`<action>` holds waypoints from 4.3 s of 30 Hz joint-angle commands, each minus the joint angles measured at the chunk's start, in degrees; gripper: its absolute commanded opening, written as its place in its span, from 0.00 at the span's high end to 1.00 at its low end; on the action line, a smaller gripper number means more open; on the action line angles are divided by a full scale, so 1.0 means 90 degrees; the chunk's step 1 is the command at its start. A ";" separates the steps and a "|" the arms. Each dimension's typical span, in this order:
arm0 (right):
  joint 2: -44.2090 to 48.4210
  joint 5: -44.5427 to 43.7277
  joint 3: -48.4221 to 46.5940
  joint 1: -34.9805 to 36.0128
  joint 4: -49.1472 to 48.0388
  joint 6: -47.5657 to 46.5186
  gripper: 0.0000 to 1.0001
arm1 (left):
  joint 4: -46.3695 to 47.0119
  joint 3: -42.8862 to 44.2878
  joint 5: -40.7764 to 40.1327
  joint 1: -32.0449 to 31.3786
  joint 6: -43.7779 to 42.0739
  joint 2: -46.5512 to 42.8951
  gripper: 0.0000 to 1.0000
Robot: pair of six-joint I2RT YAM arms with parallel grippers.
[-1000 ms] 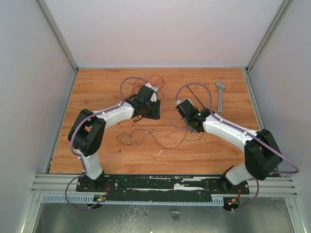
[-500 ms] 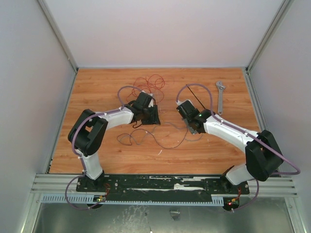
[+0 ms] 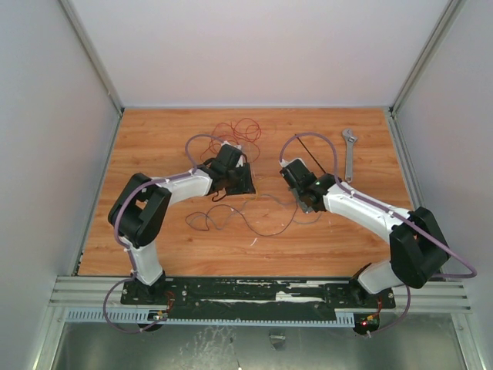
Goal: Zip-tie the wires
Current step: Straighten the cable at the center of the board.
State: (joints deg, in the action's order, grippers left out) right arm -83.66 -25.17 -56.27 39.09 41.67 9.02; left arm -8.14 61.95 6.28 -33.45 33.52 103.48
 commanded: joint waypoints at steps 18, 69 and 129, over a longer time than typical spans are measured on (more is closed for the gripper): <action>0.0136 0.0013 0.0061 -0.0029 -0.0135 0.0083 1.00 | 0.0611 0.0170 -0.0124 -0.0067 0.0134 0.0578 0.70; 0.0643 0.0570 0.0336 -0.2659 -0.1110 -0.0040 1.00 | 0.0195 -0.3596 -0.1146 0.4712 0.1575 -0.6647 1.00; -0.0784 0.2264 -0.0058 -0.2841 -0.1182 -0.0169 0.55 | 0.1406 -0.5956 -0.0590 0.4057 0.2095 -0.6858 1.00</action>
State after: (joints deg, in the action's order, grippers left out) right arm -90.70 -5.82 -54.39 12.73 30.37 7.79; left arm 2.11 6.42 2.13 3.92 52.99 41.19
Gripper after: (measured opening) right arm 0.413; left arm 0.020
